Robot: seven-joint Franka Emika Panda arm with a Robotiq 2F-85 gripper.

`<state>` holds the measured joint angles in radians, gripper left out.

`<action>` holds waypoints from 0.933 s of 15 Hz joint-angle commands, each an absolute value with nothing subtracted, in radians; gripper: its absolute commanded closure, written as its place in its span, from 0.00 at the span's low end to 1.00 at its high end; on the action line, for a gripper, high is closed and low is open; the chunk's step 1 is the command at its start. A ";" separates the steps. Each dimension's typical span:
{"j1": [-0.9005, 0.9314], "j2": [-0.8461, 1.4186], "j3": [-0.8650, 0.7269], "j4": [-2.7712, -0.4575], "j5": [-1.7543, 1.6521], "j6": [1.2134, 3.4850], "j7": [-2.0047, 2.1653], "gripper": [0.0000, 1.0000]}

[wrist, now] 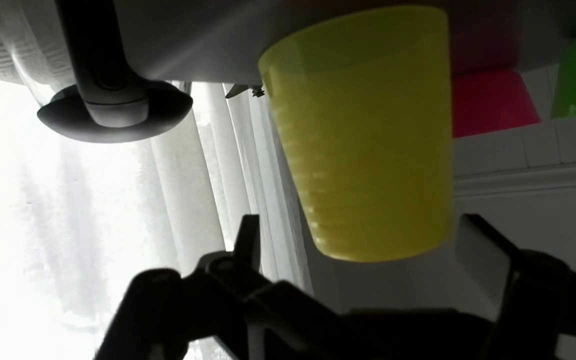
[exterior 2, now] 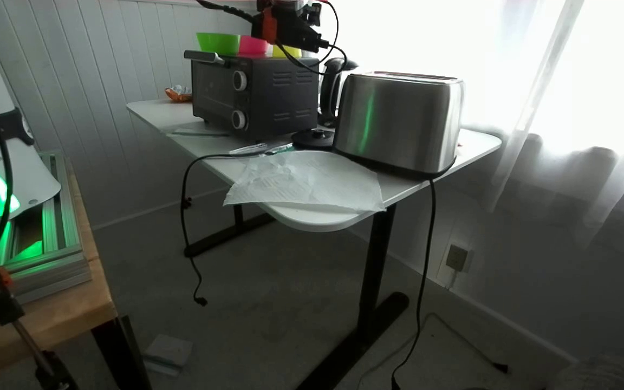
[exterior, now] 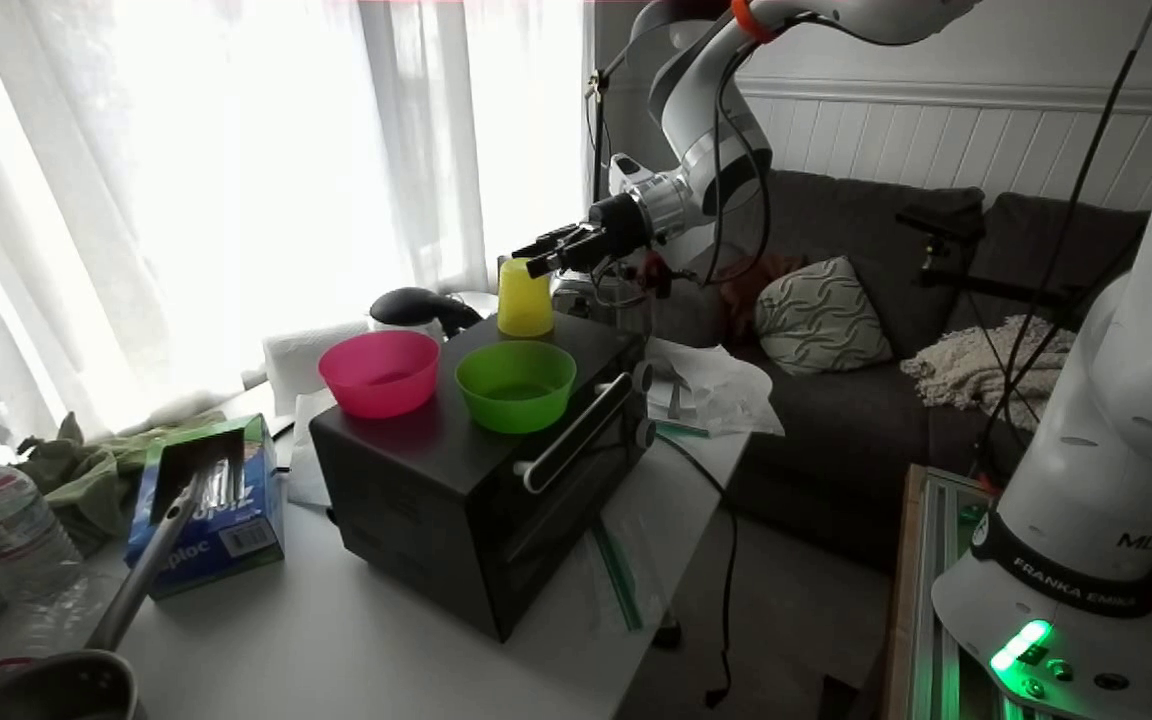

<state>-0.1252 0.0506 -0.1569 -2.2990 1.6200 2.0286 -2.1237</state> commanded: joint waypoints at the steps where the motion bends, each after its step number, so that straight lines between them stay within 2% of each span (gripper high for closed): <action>1: -0.133 -0.020 -0.159 -2.292 1.547 2.058 -2.093 0.00; 7: -0.127 -0.157 -0.129 -2.268 1.268 2.185 -1.977 0.00; 14: -0.108 -0.295 -0.042 -2.271 0.778 2.279 -1.616 0.00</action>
<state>-0.1219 -0.2285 -0.0759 -2.2486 0.9516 2.2527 -1.7768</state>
